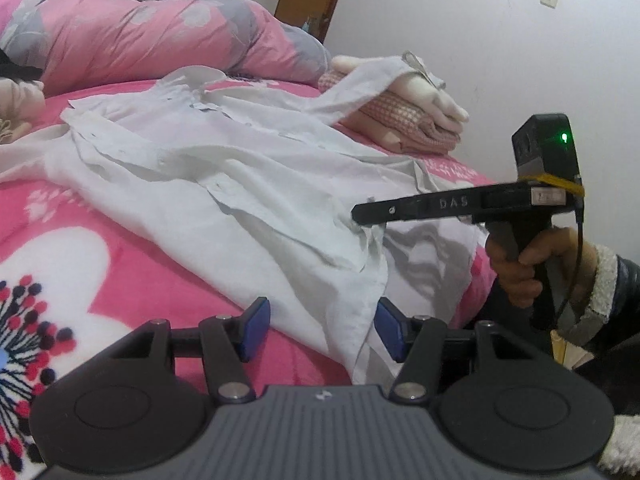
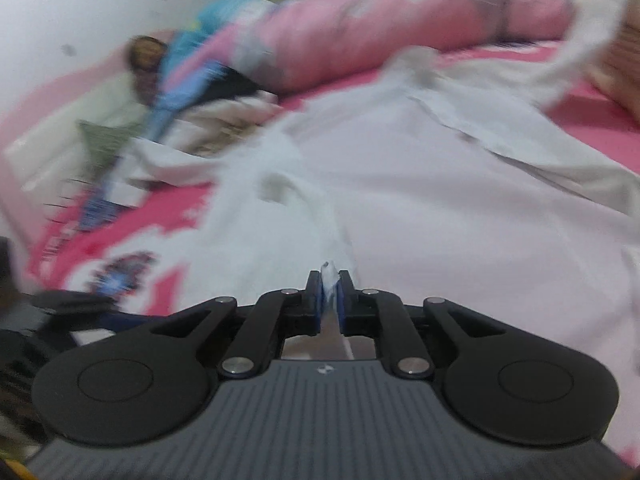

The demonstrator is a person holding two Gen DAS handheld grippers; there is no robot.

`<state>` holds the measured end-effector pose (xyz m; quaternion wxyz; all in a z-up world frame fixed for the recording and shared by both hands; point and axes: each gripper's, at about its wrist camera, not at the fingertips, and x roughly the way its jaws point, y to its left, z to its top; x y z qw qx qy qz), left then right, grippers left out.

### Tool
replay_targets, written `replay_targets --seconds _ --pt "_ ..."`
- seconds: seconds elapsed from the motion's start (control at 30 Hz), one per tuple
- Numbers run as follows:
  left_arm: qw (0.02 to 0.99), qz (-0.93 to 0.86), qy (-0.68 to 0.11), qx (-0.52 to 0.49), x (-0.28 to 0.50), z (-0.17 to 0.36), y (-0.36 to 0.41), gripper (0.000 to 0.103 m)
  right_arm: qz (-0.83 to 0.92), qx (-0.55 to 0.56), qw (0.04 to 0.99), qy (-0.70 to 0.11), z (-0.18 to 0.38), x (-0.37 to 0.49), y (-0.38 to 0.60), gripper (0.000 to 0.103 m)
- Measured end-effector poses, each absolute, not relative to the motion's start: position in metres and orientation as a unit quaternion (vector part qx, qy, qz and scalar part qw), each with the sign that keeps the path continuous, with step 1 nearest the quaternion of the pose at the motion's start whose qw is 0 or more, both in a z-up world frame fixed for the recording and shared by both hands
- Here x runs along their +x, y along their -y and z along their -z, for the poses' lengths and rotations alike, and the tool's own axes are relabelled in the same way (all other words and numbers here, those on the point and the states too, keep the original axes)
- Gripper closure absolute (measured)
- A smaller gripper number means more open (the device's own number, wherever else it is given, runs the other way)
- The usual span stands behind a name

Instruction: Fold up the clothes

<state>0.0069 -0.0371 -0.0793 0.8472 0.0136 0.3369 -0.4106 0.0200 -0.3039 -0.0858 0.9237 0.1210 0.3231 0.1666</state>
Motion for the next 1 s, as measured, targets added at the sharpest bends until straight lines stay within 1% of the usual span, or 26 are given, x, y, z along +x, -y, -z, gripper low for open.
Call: replay_targets --seconds 0.1,0.13,0.2,0.37,0.5,0.67,0.87,0.97,1.0 --pt "0.846 0.412 -0.338 0.027 0.003 0.081 0.042 0.044 -0.16 0.115 0.935 -0.294 0.077 0.009 0.311 0.089" --pt "0.845 0.413 -0.338 0.029 0.002 0.081 0.043 0.043 -0.163 0.108 0.94 -0.28 0.073 0.007 0.311 0.085" --pt "0.845 0.413 -0.338 0.033 0.0 0.081 0.045 0.043 -0.179 0.093 0.943 -0.263 0.067 0.003 0.308 0.079" --pt "0.844 0.413 -0.339 0.044 -0.005 0.082 0.048 0.042 -0.246 0.06 0.934 -0.254 0.065 -0.003 0.294 0.077" --pt "0.844 0.411 -0.341 0.051 -0.006 0.081 0.049 0.04 -0.296 0.02 0.92 -0.255 0.065 -0.008 0.279 0.071" --pt "0.845 0.407 -0.343 0.052 -0.007 0.083 0.05 0.038 -0.333 -0.072 0.895 -0.289 0.076 -0.009 0.255 0.07" --pt "0.844 0.407 -0.344 0.054 -0.007 0.084 0.049 0.038 -0.34 -0.105 0.886 -0.297 0.086 -0.007 0.248 0.07" --pt "0.844 0.407 -0.345 0.054 -0.006 0.085 0.049 0.038 -0.335 -0.112 0.887 -0.296 0.087 -0.007 0.247 0.072" --pt "0.844 0.407 -0.346 0.054 -0.006 0.085 0.05 0.038 -0.331 -0.109 0.89 -0.295 0.088 -0.007 0.247 0.075"
